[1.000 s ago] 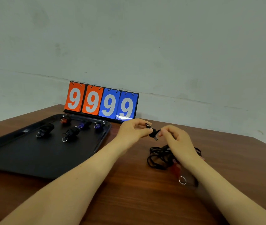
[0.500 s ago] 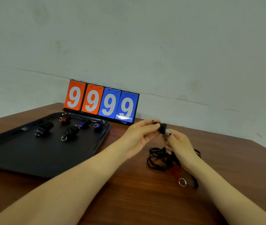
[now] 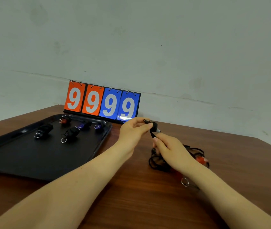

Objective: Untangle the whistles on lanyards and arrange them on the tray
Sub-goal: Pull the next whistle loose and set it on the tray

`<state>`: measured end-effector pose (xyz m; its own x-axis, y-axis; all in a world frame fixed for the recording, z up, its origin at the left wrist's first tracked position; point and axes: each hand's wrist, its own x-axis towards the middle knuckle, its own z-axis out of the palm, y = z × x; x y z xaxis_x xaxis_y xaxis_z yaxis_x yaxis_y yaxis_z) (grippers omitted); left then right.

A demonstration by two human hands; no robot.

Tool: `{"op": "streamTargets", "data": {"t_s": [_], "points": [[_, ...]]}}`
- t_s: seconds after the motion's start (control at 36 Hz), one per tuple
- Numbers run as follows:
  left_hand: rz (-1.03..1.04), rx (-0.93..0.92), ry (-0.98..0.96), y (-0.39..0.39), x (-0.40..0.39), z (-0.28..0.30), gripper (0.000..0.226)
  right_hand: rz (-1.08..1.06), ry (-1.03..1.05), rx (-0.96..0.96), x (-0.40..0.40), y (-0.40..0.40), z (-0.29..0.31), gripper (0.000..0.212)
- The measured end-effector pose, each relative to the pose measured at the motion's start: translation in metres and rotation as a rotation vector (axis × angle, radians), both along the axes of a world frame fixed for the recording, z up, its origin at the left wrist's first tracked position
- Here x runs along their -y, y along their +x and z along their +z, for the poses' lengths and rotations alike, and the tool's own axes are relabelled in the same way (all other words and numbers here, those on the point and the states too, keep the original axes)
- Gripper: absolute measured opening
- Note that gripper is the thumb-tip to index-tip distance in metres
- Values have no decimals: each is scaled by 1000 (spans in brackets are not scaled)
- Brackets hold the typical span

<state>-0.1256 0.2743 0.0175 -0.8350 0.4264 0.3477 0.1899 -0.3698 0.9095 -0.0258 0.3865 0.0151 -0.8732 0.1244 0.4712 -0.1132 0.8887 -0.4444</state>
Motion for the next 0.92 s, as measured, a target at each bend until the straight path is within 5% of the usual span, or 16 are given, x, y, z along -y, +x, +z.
{"op": "streamTargets", "data": {"t_s": [0.17,0.39,0.75,0.92], "points": [[95,-114,-129,-6,2,-2,18,9,-18,-80,1,1,3,29],[-37,-161,-172,-2,3,3,18,-37,-523,-297,-12,-1,11,32],[-518,105,7,13,4,10,15,-12,-803,-240,-14,2,13,30],[-550,266,199,17,-2,10,18,6,-833,-196,-14,-3,7,36]]}}
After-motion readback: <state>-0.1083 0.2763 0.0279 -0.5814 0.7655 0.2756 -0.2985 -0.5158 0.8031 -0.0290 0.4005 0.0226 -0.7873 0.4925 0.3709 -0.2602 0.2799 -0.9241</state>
